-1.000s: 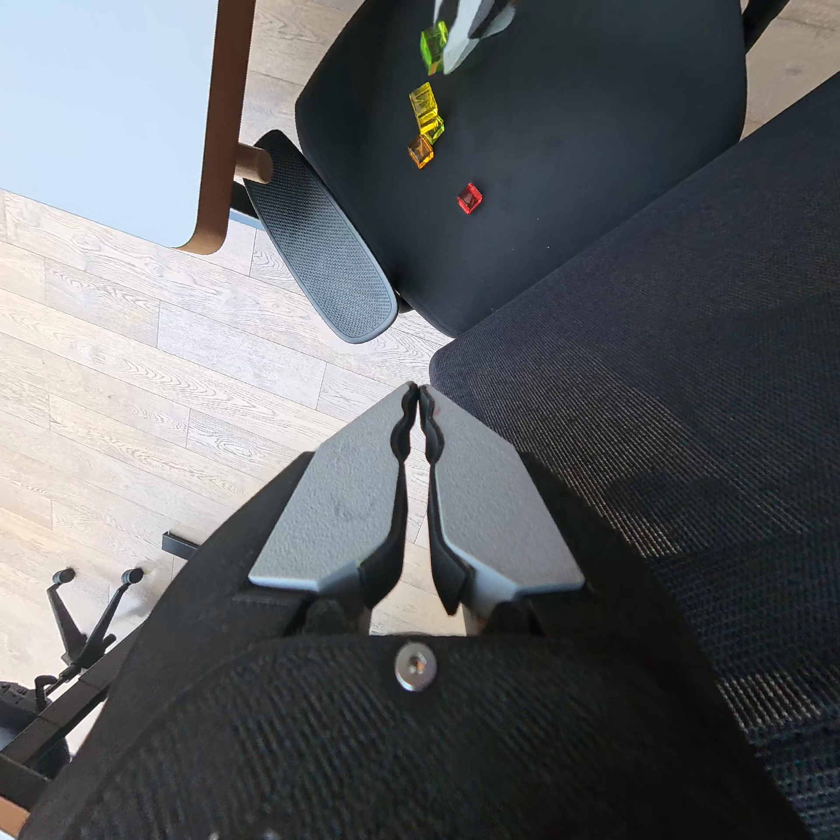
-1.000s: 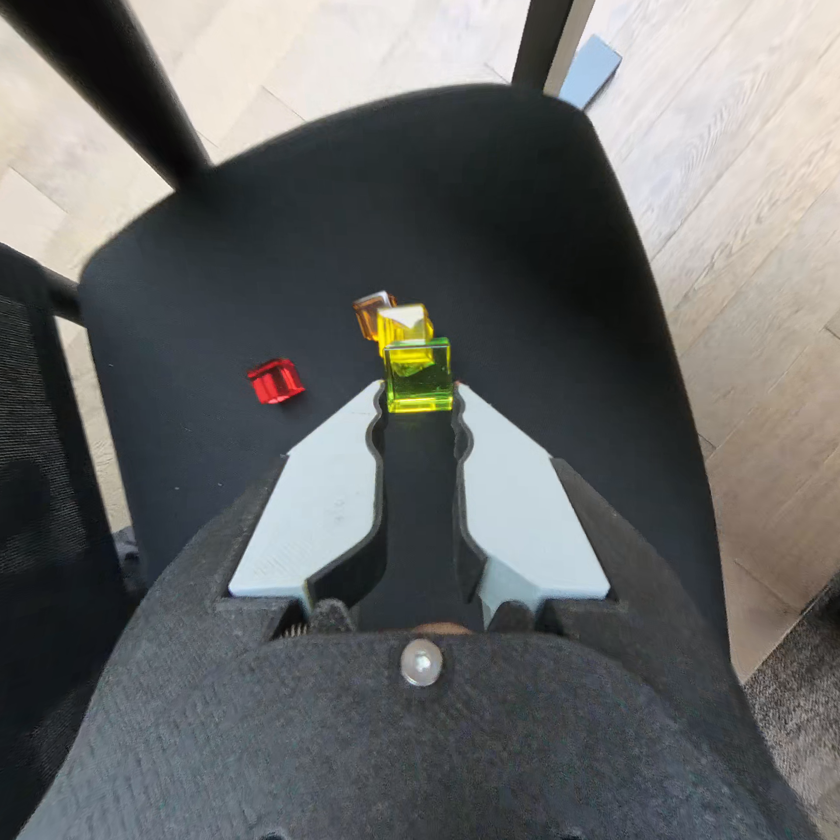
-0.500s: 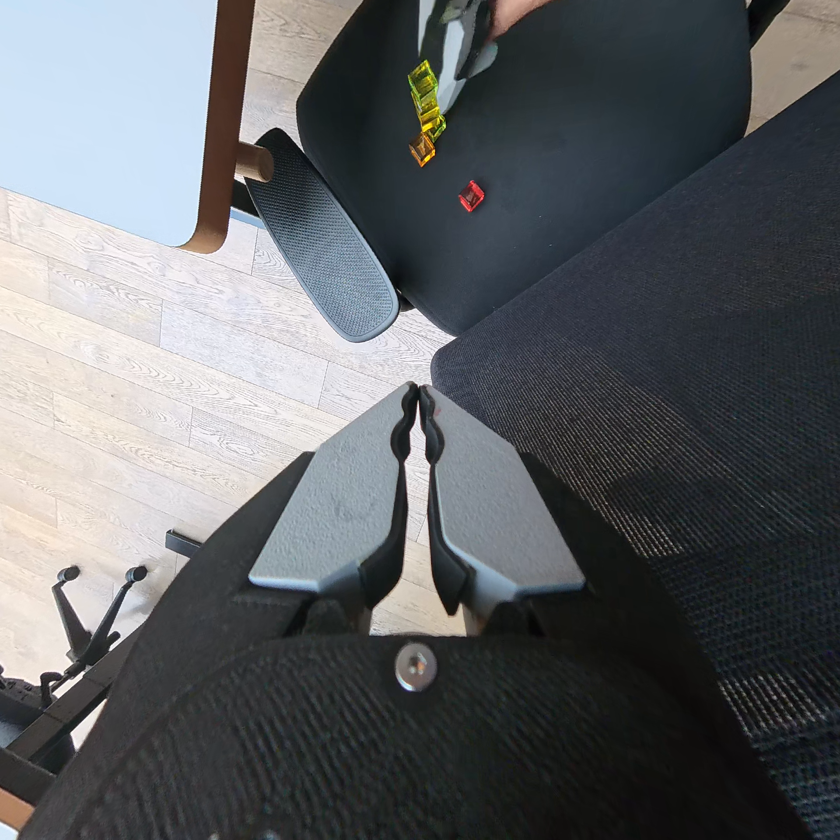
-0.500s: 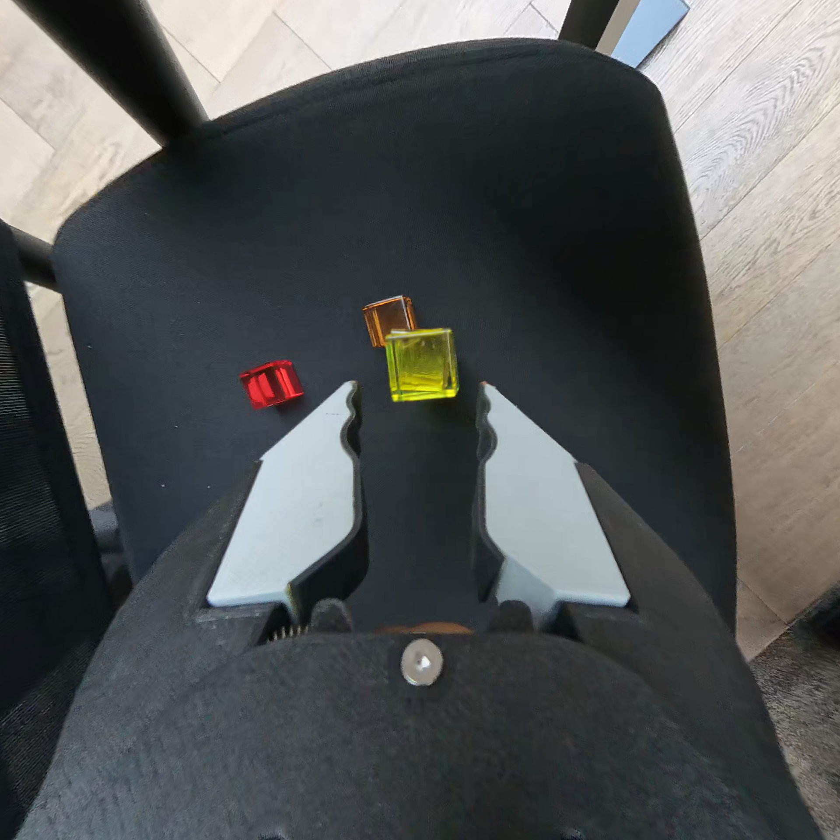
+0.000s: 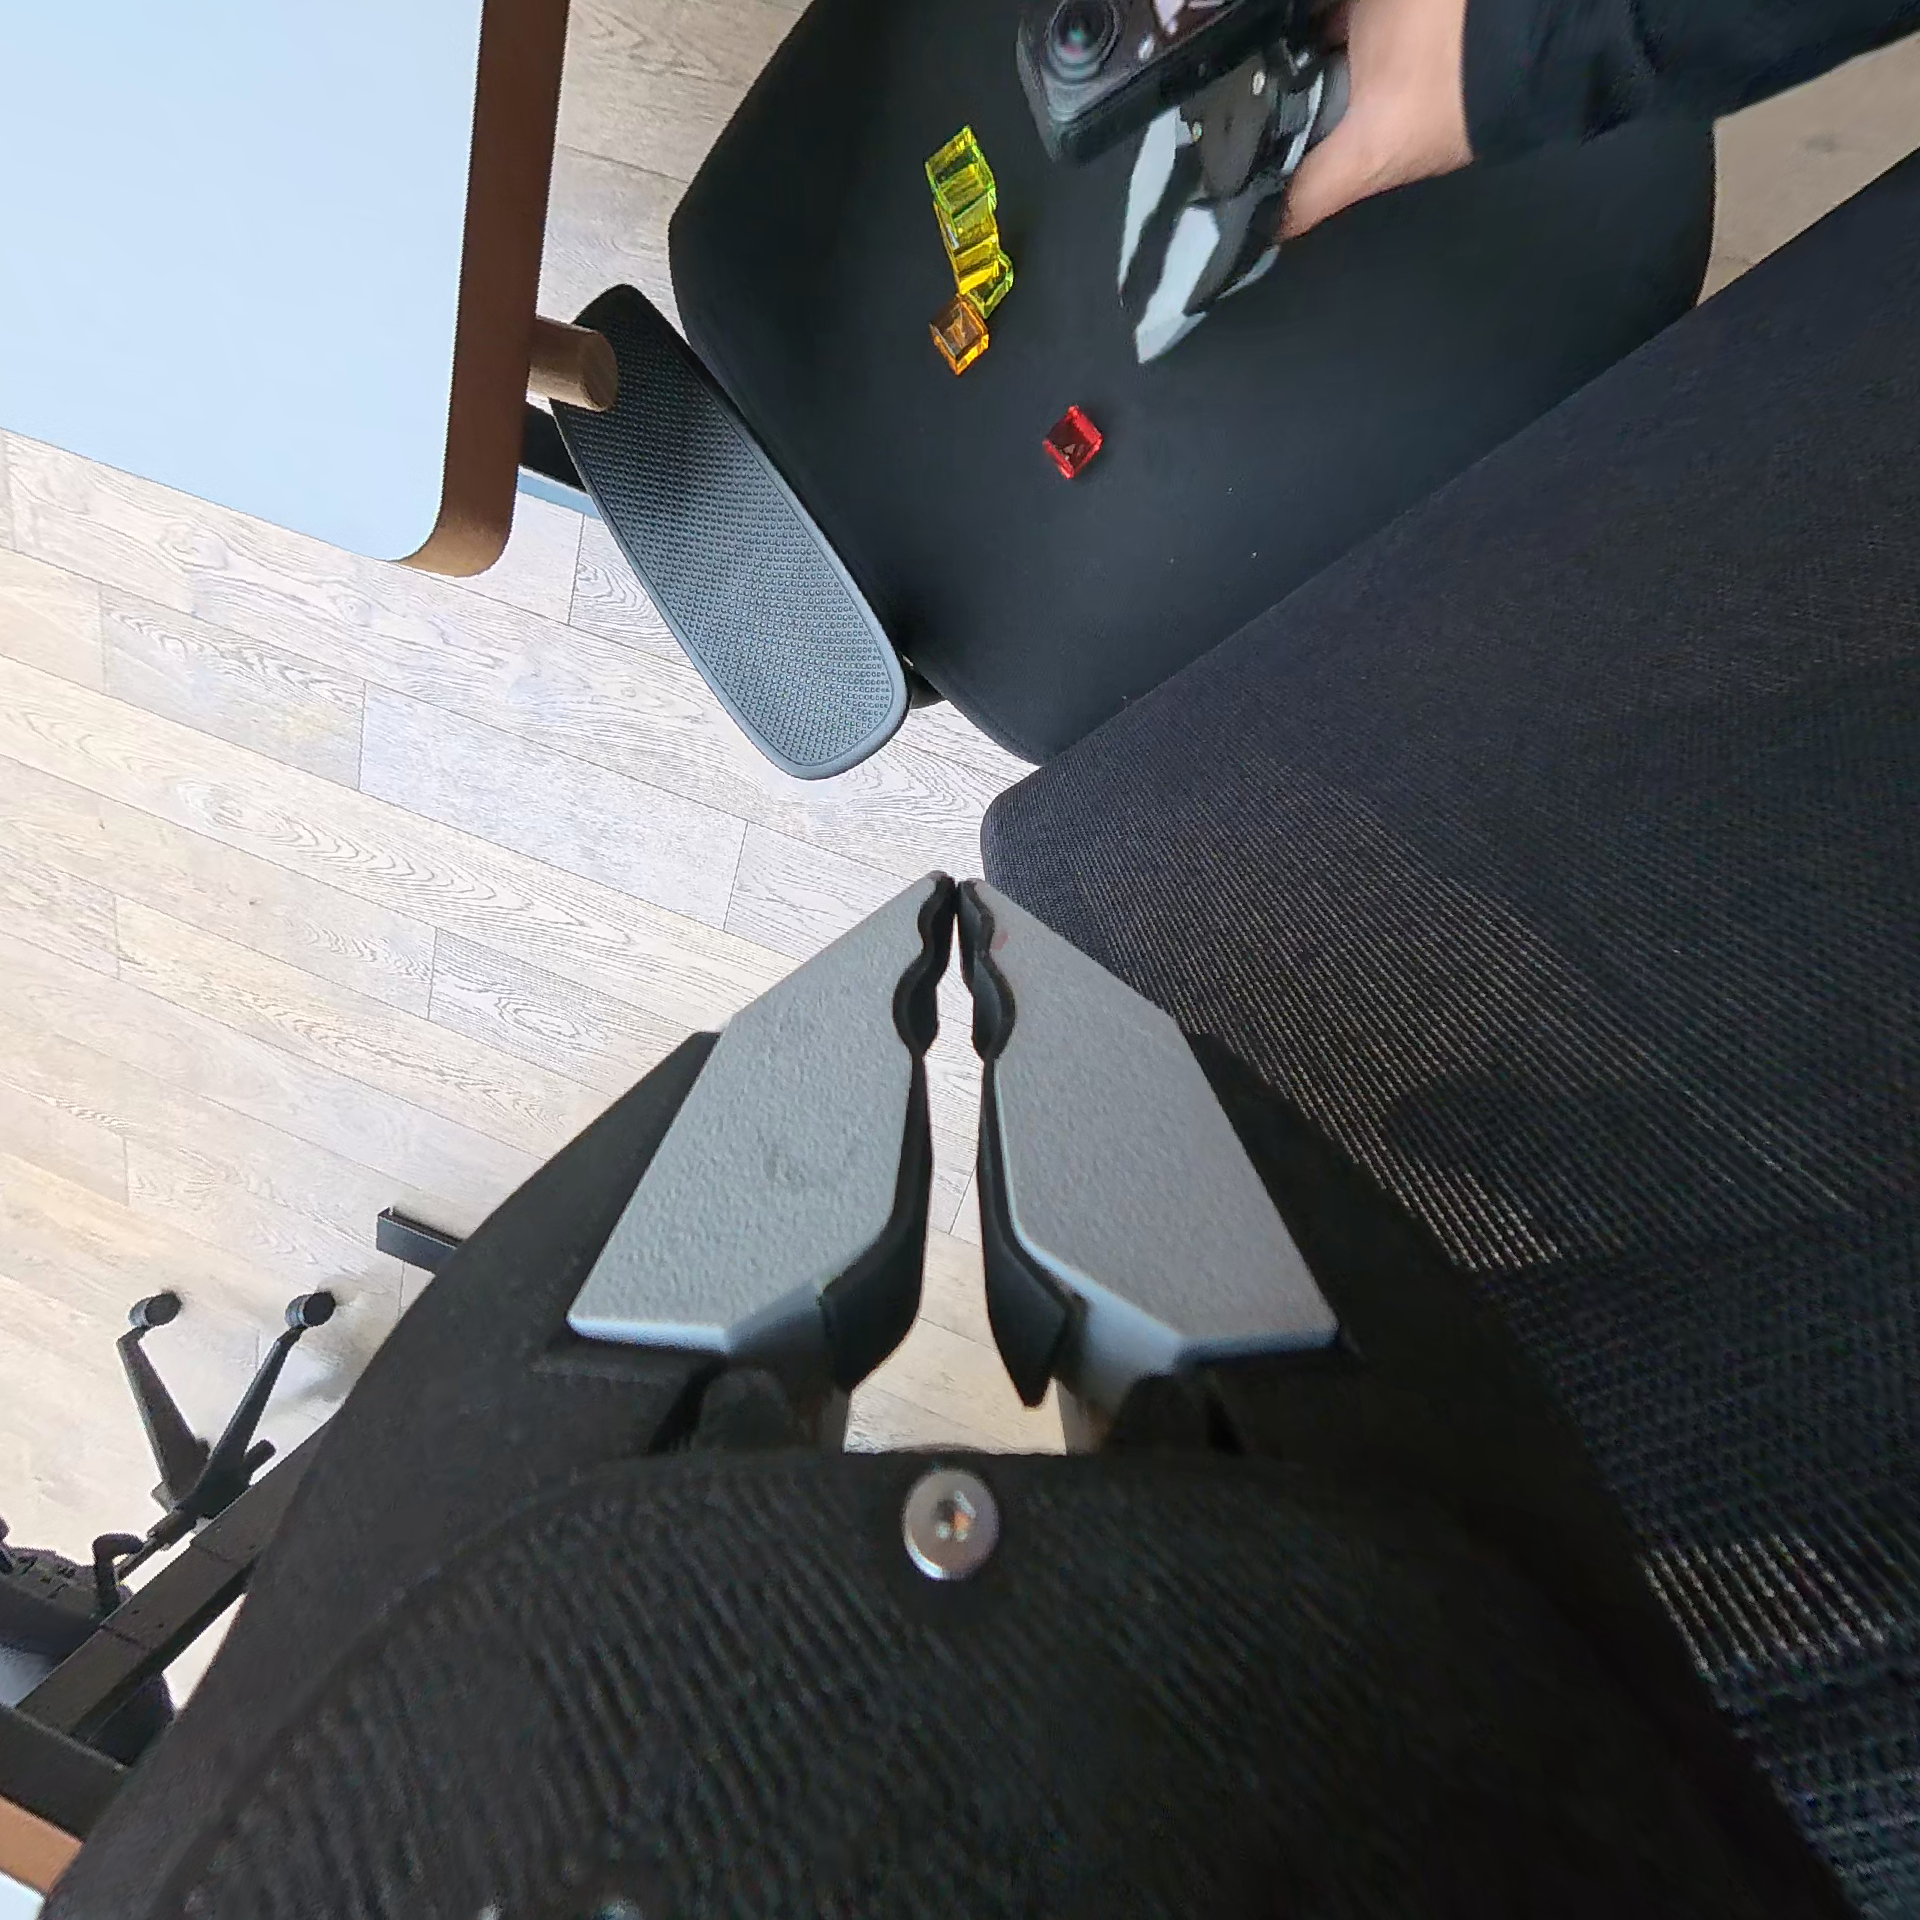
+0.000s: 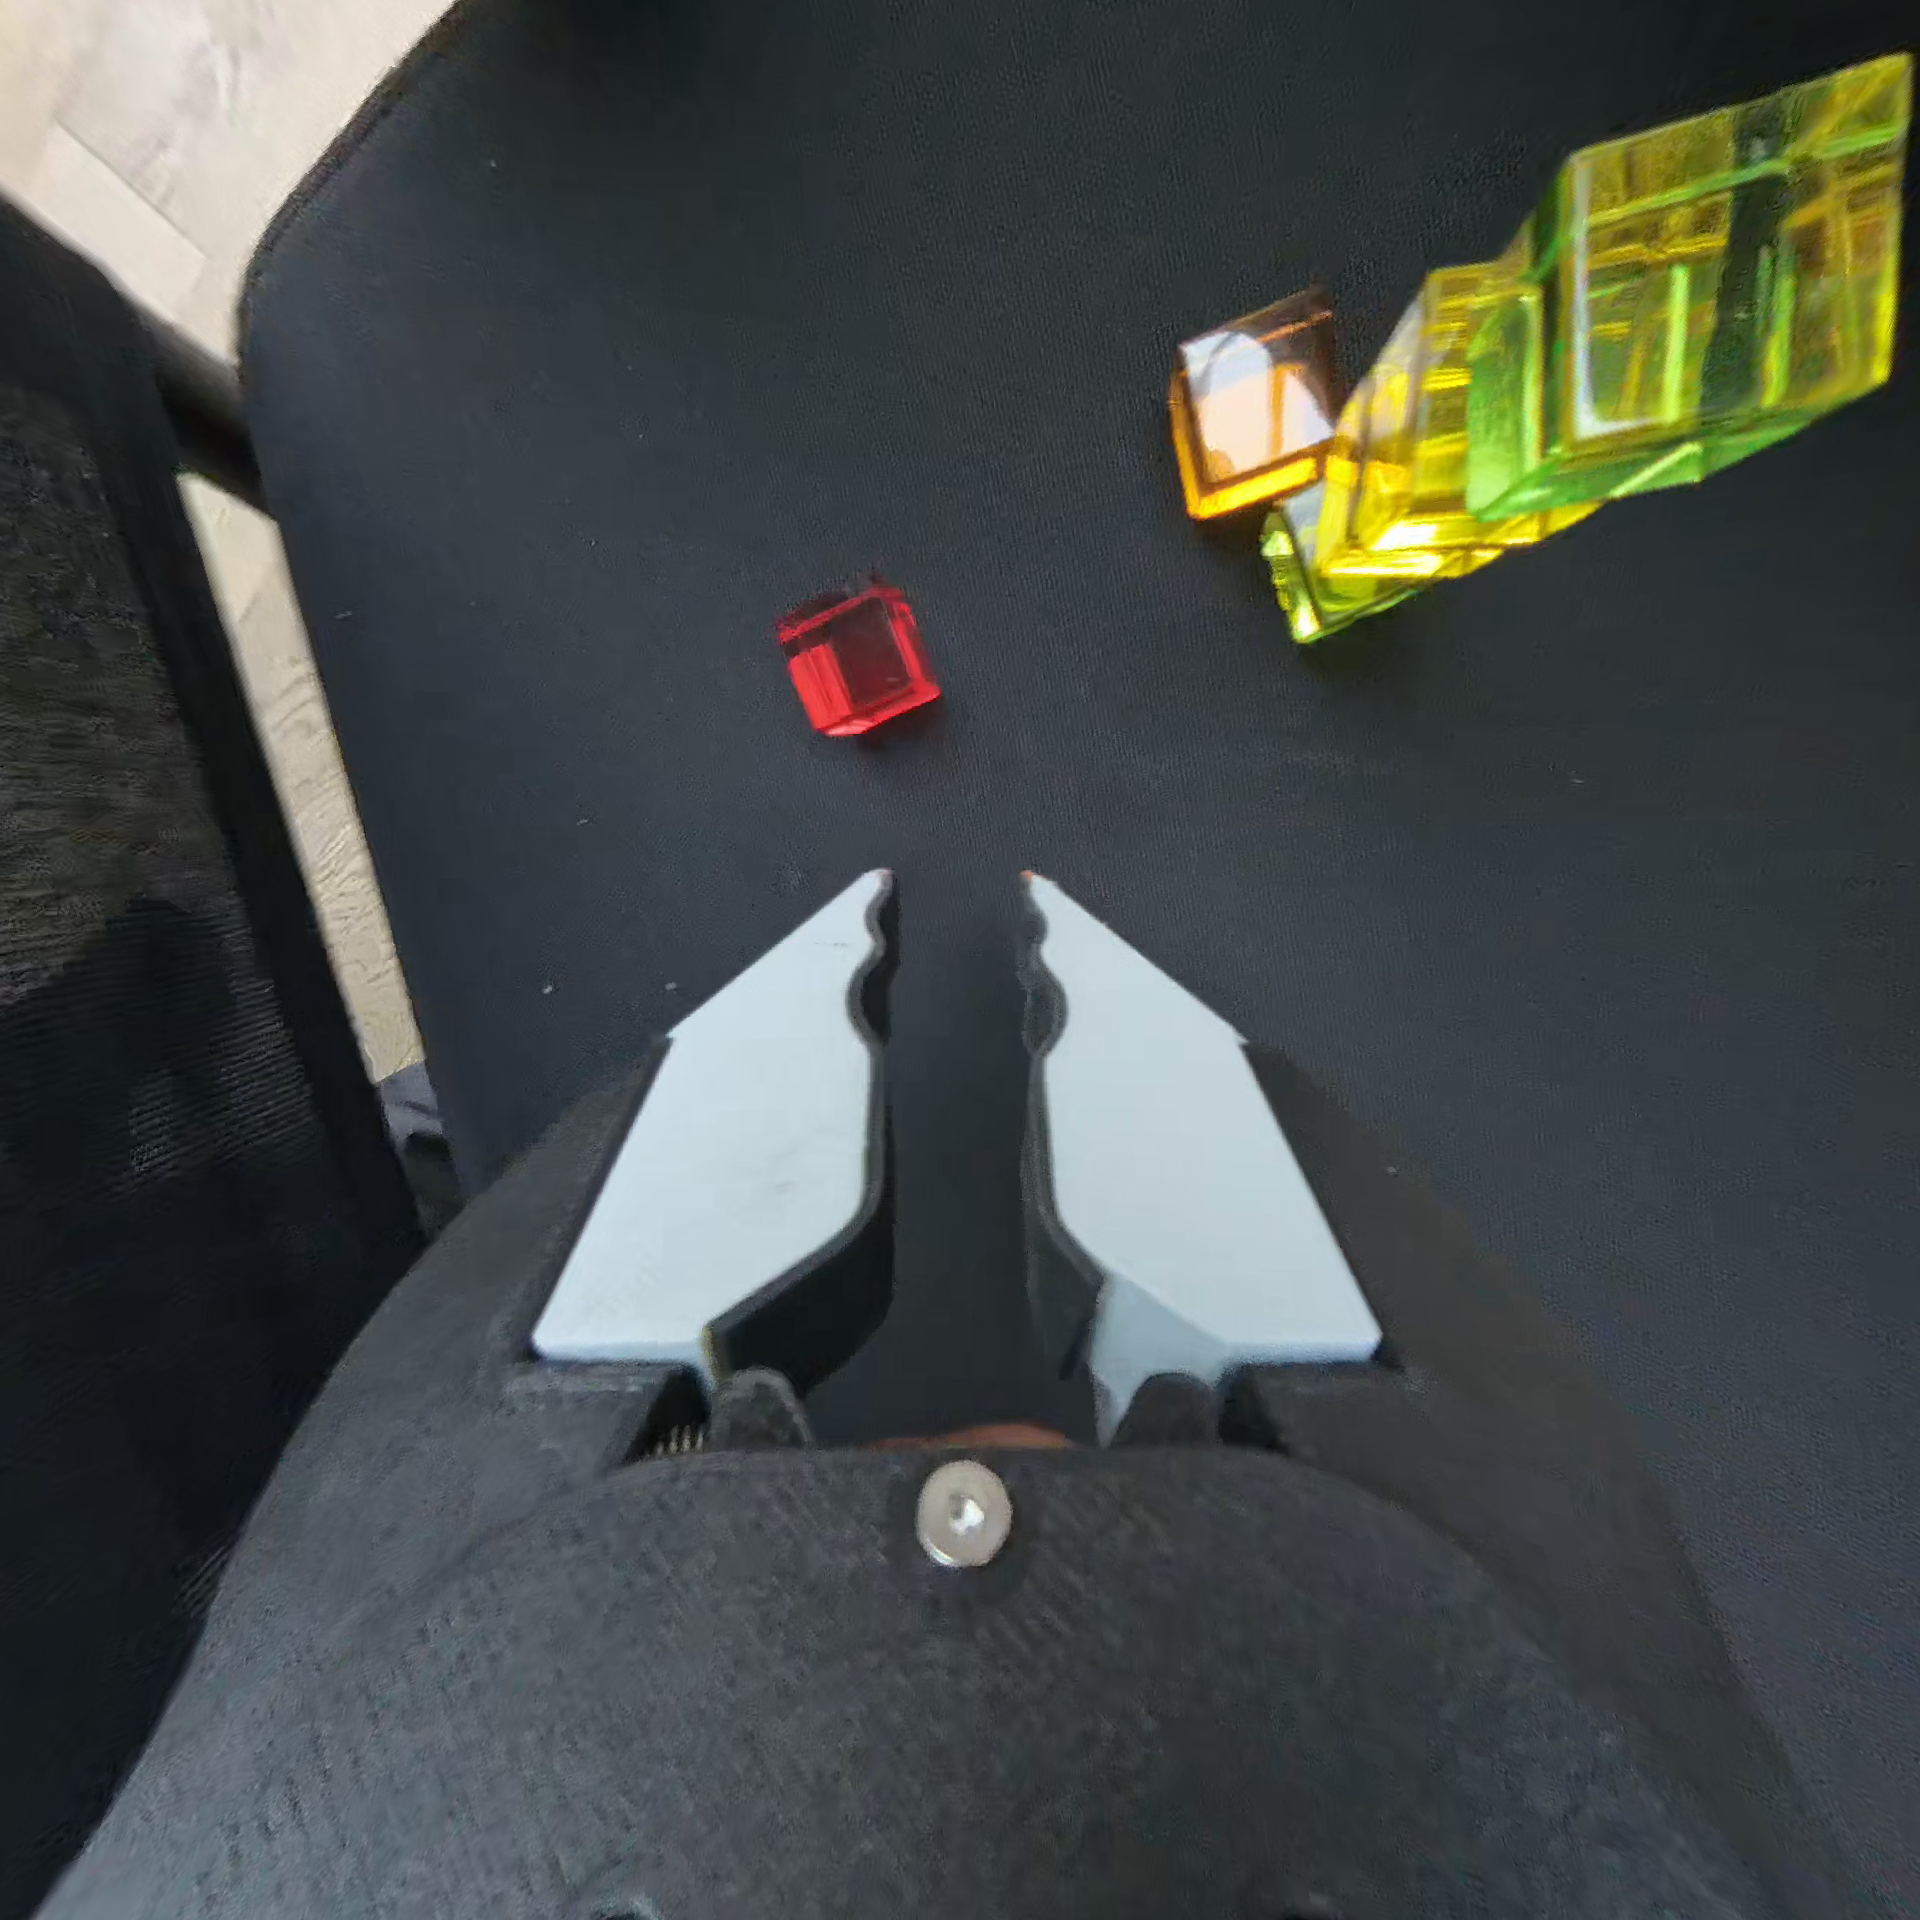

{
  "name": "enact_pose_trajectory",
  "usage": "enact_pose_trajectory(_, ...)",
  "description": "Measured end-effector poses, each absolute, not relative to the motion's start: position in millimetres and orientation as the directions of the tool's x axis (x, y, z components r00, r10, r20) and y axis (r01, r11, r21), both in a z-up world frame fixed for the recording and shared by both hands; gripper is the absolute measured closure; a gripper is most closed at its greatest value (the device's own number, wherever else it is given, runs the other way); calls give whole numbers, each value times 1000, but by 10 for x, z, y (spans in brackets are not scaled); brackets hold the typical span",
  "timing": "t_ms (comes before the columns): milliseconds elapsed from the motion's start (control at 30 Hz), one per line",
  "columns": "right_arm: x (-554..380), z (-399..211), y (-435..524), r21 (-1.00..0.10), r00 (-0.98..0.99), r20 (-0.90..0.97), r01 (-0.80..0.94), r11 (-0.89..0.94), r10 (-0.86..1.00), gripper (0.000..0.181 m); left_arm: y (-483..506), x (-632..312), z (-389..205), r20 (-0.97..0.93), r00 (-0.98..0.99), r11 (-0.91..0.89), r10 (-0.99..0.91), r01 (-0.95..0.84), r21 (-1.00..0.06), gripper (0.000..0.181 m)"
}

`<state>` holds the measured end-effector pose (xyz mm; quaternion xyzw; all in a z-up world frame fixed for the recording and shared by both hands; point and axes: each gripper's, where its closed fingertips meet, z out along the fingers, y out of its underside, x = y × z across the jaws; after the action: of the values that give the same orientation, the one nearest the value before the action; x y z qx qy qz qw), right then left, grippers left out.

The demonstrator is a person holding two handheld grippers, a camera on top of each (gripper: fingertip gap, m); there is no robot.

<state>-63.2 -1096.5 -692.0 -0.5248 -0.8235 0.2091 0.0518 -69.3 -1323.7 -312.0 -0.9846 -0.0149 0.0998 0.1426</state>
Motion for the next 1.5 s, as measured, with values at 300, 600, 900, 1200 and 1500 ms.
enact_pose_trajectory(300, -1159, -6745, -10042, -423, -15, -212, 903, -78, 977, 171, -13245, -698, -3126, -190, 980, -960, 63, 8, -281, 181)
enact_pose_trajectory(600, -1951, -6074, -10206, -582, -92, -336, 803, -130, 937, 176, -13226, -726, -3103, -194, 978, -955, 78, 18, -295, 181)
enact_pose_trajectory(900, -1737, -6564, -10550, -495, -136, -196, 869, 22, 971, 178, -13230, -722, -3105, -194, 978, -955, 78, 18, -296, 181)
enact_pose_trajectory(1200, -1427, -6685, -10537, -524, -128, -263, 851, -30, 956, 169, -13215, -730, -3088, -198, 977, -951, 81, 17, -308, 181)
enact_pose_trajectory(1500, -806, -7327, -10271, -339, 49, -177, 935, -108, 983, 181, -13209, -735, -3078, -210, 975, -950, 75, 6, -312, 181)
